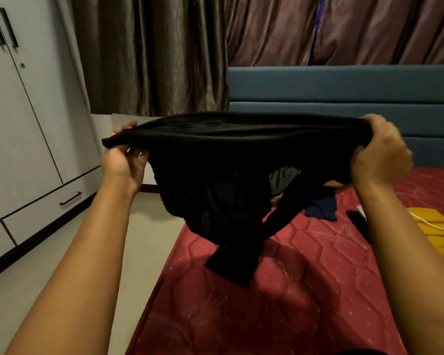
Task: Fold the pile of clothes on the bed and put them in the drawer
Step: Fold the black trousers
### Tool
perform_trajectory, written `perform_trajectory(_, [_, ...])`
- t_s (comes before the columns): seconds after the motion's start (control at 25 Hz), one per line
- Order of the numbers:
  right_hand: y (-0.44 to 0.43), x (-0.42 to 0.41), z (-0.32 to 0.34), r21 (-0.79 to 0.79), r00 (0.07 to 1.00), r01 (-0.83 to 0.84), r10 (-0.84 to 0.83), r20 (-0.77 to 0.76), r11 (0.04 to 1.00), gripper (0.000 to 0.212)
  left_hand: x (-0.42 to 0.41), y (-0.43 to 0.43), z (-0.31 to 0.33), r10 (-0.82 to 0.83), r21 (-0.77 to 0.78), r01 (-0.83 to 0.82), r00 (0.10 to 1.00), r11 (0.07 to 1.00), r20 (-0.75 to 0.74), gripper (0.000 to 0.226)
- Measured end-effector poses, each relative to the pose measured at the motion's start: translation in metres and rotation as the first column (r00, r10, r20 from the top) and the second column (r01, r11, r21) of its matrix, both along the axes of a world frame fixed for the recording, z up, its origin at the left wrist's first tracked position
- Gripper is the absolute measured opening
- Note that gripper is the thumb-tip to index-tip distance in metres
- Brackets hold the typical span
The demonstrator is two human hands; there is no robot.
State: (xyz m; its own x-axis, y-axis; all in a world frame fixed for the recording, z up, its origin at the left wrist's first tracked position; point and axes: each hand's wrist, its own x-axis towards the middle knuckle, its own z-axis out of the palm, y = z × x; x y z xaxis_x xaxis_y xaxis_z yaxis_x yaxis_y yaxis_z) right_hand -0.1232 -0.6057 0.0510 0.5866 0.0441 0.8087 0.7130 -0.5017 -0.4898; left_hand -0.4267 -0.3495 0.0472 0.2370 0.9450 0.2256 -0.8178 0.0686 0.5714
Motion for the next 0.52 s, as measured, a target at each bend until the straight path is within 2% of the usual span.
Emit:
perform_trajectory(0.04, [-0.007,0.004,-0.015,0.043,1.000,-0.013,0.012,0.028,0.999,0.048,-0.008,0.000,-0.011,-0.019,-0.007,0.019,0.999,1.000,-0.025,0.047])
perform_trajectory(0.08, [-0.012,0.004,-0.036,0.038,0.998,-0.044,0.042,0.051,0.998,0.047,-0.017,-0.003,-0.030,-0.019,-0.022,0.016,0.993,1.000,-0.115,0.055])
perform_trajectory(0.12, [-0.014,0.005,-0.066,-0.050,0.998,-0.038,0.041,0.048,0.998,0.044,-0.028,-0.005,-0.060,-0.008,-0.060,-0.008,0.966,0.998,-0.260,0.054])
perform_trajectory(0.16, [-0.014,0.007,-0.101,-0.239,1.000,-0.009,0.007,-0.011,0.971,0.041,-0.041,-0.008,-0.093,-0.008,-0.095,-0.036,0.903,0.995,-0.429,0.045])
perform_trajectory(0.2, [-0.015,0.007,-0.139,-0.461,0.983,-0.021,-0.067,-0.173,0.887,0.039,-0.054,-0.014,-0.133,-0.008,-0.072,-0.047,0.784,0.996,-0.620,0.035])
perform_trajectory(0.24, [-0.017,0.001,-0.172,-0.632,0.902,-0.125,-0.178,-0.393,0.765,0.041,-0.065,-0.024,-0.173,-0.064,-0.048,0.043,0.636,0.998,-0.769,0.033])
perform_trajectory(0.28, [-0.015,-0.011,-0.206,-0.712,0.759,-0.276,-0.308,-0.574,0.646,0.047,-0.074,-0.036,-0.211,-0.206,-0.122,0.208,0.455,0.970,-0.866,0.042])
perform_trajectory(0.32, [-0.014,-0.025,-0.233,-0.767,0.701,-0.378,-0.380,-0.603,0.519,0.052,-0.075,-0.047,-0.242,-0.344,-0.255,0.322,0.260,0.912,-0.902,0.051])
perform_trajectory(0.36, [-0.010,-0.042,-0.244,-0.828,0.732,-0.434,-0.397,-0.553,0.354,0.054,-0.070,-0.054,-0.260,-0.454,-0.388,0.333,0.149,0.860,-0.878,0.057])
perform_trajectory(0.4, [0.001,-0.060,-0.248,-0.867,0.790,-0.461,-0.357,-0.499,0.192,0.051,-0.069,-0.059,-0.269,-0.425,-0.374,0.357,0.074,0.856,-0.902,0.058])
perform_trajectory(0.44, [0.013,-0.080,-0.241,-0.887,0.849,-0.446,-0.258,-0.461,0.115,0.046,-0.068,-0.064,-0.268,-0.436,-0.390,0.332,0.073,0.859,-0.897,0.055])
perform_trajectory(0.48, [0.027,-0.101,-0.235,-0.902,0.895,-0.416,-0.127,-0.428,0.111,0.042,-0.067,-0.071,-0.260,-0.407,-0.356,0.325,0.103,0.876,-0.907,0.051])
perform_trajectory(0.52, [0.042,-0.121,-0.234,-0.902,0.915,-0.403,0.045,-0.401,0.158,0.038,-0.066,-0.069,-0.258,-0.419,-0.369,0.257,0.173,0.893,-0.892,0.042])
